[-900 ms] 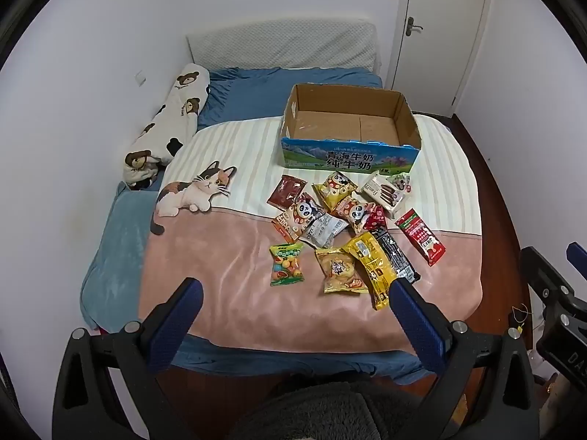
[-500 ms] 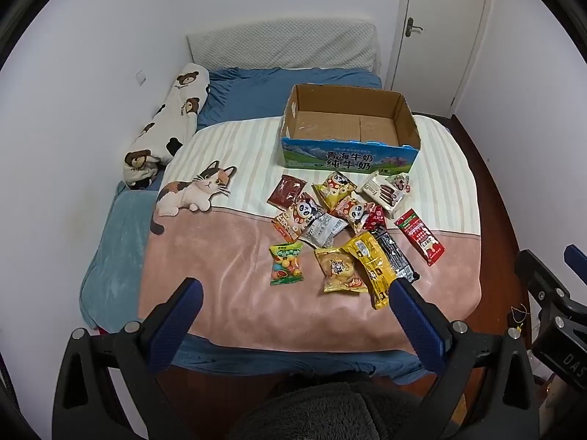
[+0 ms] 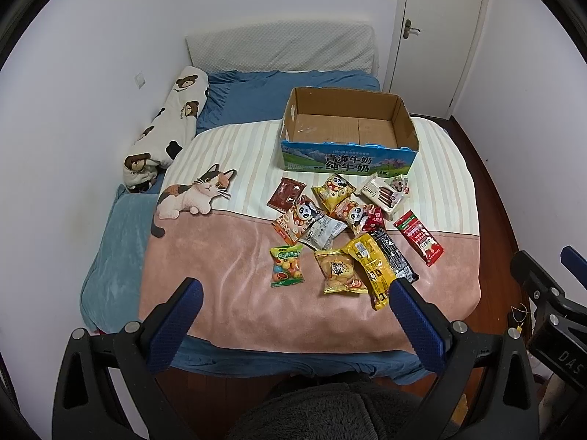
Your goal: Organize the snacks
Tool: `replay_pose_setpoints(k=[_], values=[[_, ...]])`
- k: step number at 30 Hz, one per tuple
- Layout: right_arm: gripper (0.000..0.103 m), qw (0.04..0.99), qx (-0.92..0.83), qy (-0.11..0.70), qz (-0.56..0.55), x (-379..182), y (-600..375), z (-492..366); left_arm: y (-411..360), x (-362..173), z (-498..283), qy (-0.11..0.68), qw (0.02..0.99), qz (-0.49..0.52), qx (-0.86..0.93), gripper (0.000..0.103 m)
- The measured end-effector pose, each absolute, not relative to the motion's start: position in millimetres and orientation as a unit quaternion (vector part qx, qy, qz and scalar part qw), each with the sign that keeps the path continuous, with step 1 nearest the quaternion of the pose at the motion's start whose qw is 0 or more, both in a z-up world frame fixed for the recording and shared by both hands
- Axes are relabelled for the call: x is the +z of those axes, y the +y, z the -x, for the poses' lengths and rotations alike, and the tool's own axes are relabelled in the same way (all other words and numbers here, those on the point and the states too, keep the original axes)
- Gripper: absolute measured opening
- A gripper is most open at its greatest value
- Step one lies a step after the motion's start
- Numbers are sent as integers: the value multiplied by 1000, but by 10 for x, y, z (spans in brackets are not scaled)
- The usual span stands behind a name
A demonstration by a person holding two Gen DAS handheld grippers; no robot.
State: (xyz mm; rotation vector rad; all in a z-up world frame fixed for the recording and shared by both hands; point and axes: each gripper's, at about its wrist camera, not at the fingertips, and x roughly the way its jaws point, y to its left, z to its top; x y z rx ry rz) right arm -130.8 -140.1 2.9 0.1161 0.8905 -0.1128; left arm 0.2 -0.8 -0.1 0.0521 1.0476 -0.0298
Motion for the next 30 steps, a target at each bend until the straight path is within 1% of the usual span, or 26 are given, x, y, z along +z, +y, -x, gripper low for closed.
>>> replay_pose_setpoints(k=[12,30], values=[[103,890,-48,450,-58,-41,-1325,1337,-20,34,0,502,865,-25,-14,103],[103,890,-49,449,-58,-42,-1319,1323,-34,31,-7,502,865,-25,-14,103]])
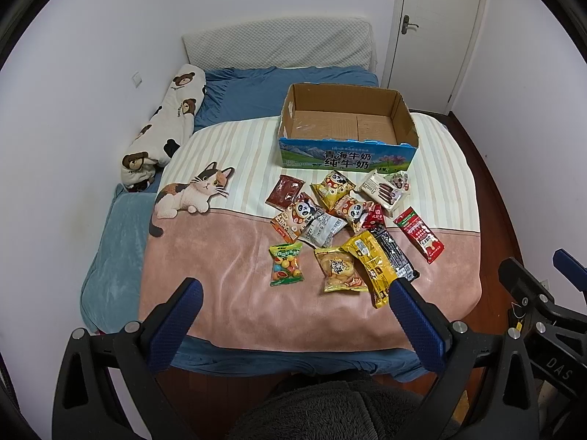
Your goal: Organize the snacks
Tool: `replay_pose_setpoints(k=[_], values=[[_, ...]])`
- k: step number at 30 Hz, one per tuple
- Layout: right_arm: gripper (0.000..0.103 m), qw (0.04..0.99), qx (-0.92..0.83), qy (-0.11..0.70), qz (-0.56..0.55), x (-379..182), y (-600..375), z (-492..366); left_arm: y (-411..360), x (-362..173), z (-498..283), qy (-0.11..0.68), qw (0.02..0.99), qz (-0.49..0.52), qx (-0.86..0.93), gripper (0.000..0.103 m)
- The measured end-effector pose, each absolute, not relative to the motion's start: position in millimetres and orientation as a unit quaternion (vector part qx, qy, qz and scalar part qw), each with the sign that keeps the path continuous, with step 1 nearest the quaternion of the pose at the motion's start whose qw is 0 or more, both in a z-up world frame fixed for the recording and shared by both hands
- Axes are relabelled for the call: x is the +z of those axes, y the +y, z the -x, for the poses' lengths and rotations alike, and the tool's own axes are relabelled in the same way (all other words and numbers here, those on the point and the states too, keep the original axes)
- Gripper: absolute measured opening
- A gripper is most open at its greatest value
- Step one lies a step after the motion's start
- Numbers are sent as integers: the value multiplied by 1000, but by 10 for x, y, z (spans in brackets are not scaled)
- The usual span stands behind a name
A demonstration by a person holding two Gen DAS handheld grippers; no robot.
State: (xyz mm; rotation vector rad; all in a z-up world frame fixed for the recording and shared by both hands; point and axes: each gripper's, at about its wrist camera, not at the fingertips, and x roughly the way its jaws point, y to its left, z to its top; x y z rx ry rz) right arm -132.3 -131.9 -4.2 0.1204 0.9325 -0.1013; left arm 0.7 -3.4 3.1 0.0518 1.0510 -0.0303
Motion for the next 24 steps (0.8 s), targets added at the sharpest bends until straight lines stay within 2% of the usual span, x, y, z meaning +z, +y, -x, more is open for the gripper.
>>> replay_pose_setpoints(k=[24], values=[[103,888,-49,454,-60,-78,-1346,1236,-78,-112,-15,504,863,-27,-20,103]])
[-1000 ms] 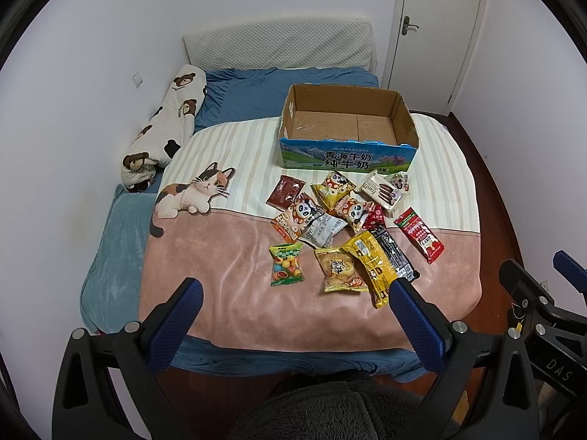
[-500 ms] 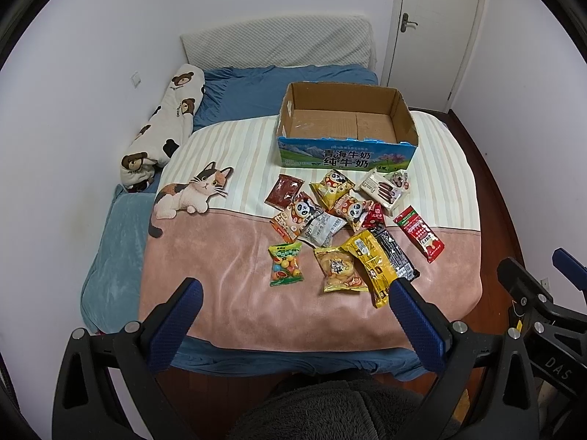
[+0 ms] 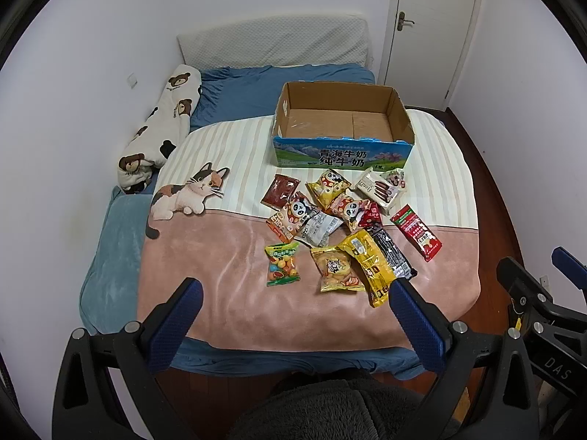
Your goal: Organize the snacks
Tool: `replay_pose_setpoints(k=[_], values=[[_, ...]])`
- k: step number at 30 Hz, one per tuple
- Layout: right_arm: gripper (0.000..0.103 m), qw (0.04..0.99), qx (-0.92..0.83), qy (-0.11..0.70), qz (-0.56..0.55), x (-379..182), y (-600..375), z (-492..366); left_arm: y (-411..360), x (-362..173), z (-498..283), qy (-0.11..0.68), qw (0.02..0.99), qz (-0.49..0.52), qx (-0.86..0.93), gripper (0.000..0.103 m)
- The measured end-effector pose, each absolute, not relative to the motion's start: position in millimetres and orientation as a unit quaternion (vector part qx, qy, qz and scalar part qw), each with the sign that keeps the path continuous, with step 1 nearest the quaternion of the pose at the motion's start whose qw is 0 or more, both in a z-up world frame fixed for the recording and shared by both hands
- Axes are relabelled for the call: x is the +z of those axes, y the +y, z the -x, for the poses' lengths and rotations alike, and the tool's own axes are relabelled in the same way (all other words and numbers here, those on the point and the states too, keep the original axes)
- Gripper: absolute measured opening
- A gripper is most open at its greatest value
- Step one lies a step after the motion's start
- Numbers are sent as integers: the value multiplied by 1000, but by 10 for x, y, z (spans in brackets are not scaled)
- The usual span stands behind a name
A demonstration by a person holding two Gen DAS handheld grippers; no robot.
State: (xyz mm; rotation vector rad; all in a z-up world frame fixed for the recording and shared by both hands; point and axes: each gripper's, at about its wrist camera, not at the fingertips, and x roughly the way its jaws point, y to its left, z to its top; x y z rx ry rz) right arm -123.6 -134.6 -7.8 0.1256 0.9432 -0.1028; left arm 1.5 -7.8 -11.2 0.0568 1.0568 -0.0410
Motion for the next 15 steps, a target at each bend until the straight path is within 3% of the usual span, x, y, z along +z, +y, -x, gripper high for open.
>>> replay_pose_setpoints(k=[15], values=[[103,888,-47,453,-62,-69,-1363,1234,-117,-57,-29,505,862,-29,-19,103]])
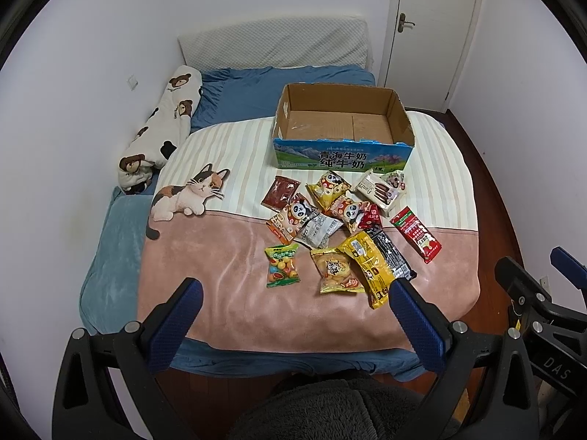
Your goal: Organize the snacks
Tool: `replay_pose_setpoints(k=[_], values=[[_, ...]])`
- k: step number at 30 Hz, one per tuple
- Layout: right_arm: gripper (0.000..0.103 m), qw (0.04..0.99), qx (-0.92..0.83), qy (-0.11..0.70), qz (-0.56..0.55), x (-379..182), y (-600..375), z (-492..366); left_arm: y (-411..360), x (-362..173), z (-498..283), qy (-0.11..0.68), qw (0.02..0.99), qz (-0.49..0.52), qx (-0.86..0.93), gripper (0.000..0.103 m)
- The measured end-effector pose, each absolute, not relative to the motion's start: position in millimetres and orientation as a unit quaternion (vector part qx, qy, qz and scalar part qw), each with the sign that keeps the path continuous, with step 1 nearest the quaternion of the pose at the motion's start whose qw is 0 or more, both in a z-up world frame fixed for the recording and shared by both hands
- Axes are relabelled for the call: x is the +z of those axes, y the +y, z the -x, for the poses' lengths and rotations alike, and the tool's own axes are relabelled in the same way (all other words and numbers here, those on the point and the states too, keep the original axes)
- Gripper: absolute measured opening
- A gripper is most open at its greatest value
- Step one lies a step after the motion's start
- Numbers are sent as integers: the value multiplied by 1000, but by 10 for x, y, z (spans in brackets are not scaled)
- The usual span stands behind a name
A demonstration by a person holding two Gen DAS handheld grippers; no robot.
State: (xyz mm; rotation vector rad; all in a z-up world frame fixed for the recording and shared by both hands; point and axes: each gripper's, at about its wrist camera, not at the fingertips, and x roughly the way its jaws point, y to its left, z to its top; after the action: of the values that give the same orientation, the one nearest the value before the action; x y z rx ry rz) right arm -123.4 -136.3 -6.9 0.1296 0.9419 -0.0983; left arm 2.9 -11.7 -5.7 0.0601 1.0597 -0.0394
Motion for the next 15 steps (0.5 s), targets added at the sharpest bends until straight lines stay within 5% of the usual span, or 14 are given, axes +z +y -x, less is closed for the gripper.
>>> replay_pose_setpoints(k=[8,15], values=[[103,880,-48,466,-75,-193,-1411,1112,-68,-174,-161,516,856,-17,-8,103],[103,852,-50,515,-82,-770,-1630,573,94,-823,-595,570,821,22,19,103]])
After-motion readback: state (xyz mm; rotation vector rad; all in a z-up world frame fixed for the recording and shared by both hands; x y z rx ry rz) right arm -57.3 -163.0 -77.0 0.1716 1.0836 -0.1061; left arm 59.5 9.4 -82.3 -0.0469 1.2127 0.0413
